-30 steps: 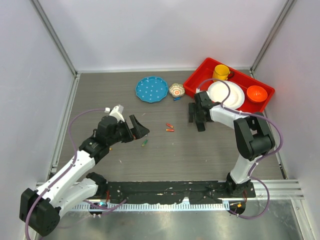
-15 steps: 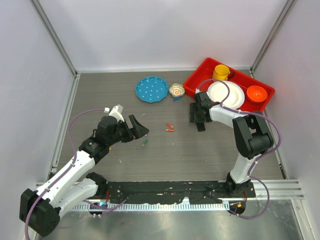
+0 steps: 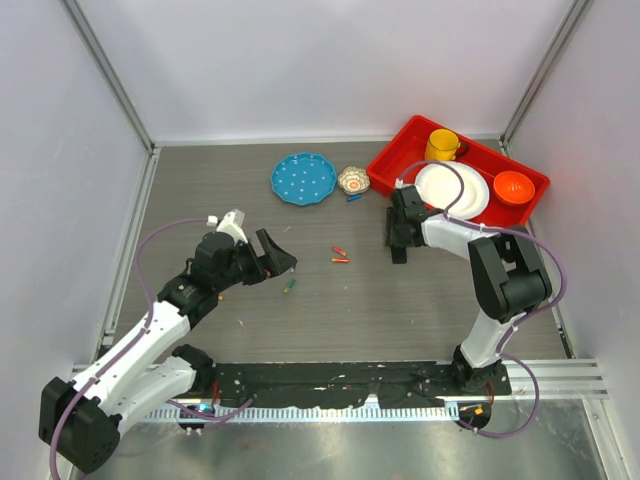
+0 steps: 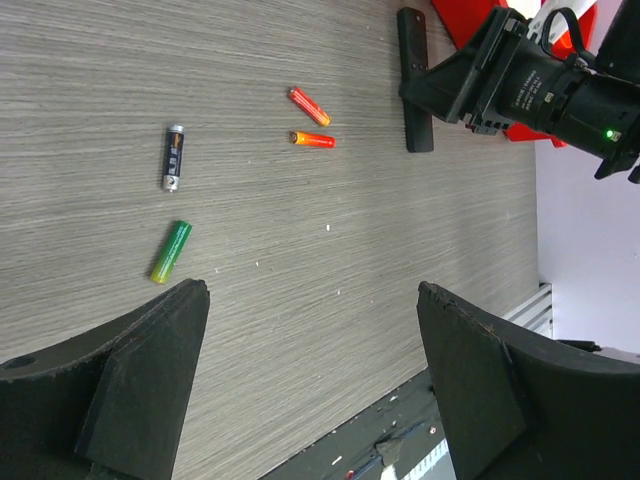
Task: Load the batteries into the remote control
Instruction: Pick up the remote control from the center of the board, then place the remote control at the center of the board.
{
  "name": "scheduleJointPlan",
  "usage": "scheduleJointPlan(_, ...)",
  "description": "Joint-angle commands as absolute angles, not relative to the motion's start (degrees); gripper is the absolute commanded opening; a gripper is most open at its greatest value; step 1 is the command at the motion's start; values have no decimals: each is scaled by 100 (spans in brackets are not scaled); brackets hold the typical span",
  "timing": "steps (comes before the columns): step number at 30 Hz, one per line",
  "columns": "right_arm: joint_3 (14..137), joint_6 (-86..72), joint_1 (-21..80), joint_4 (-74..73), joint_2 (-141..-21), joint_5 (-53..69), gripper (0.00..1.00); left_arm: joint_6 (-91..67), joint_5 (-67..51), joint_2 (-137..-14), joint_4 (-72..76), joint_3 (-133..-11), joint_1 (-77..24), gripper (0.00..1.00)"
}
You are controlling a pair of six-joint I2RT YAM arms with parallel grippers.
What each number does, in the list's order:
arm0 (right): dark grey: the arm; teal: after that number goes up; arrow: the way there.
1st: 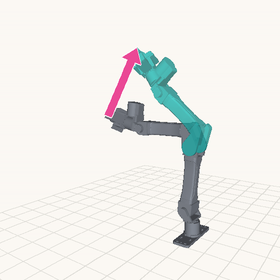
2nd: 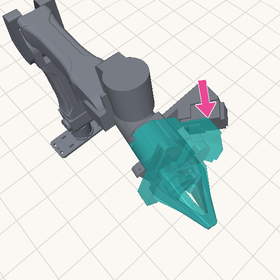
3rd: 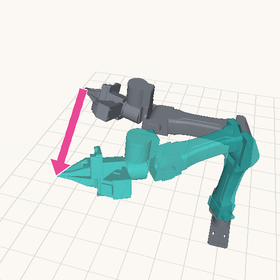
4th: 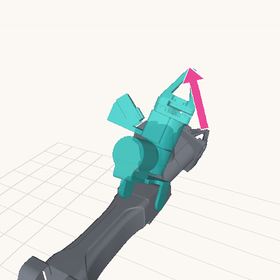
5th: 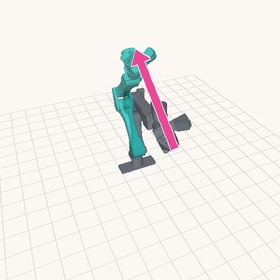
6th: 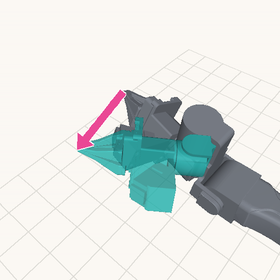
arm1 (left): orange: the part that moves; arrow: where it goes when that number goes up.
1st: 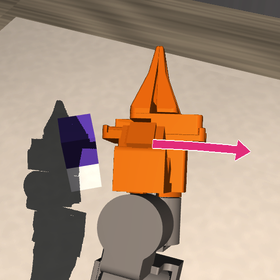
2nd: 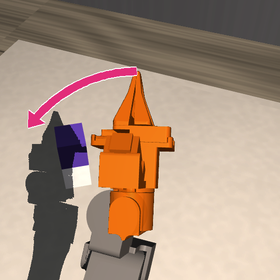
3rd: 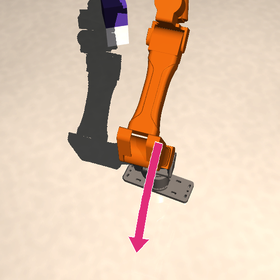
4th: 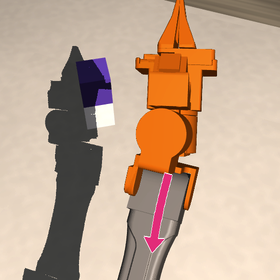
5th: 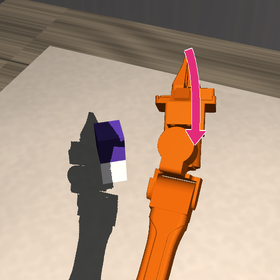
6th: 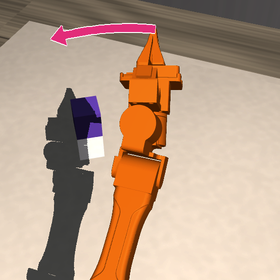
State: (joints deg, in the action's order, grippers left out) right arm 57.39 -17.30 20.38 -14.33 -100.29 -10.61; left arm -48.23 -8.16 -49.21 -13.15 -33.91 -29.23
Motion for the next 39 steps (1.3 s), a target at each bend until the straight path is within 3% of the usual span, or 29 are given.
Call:
scheduleJointPlan(1,5528,-1960,2039,-1749,-9844,-1028,33,-4931,-633,-4843,-1371,-3612,-2918,89)
scheduleJointPlan(6,5528,-2179,2284,-2020,-9169,-1422,28,-4966,-492,-4808,-1485,-3621,-2927,88)
scheduleJointPlan(10,5502,-2722,3188,-2346,-8316,-1968,24,-5001,-256,-4746,-1591,-3621,-2927,89)
scheduleJointPlan(13,5370,-3294,3523,-2505,-7902,-2074,12,-5089,-62,-4667,-1643,-3551,-2918,89)
scheduleJointPlan(14,5309,-3679,3751,-2496,-7823,-2118,3,-5202,139,-4641,-1661,-3525,-2927,88)
scheduleJointPlan(15,5187,-3935,3918,-2479,-7700,-2170,1,-5290,332,-4562,-1679,-3464,-2918,89)
scheduleJointPlan(24,5668,-5965,5992,-2934,-8498,-3577,1,-5950,1221,-3973,-1643,-3190,-2927,84)
scheduleJointPlan(28,6099,-6547,6231,-3251,-9262,-3569,1,-5959,1423,-3876,-1881,-3261,-2918,84)
scheduleJointPlan(39,6433,-6970,6398,-3252,-9966,-3234,1,-6152,1459,-3533,-1907,-2918,-2918,84)
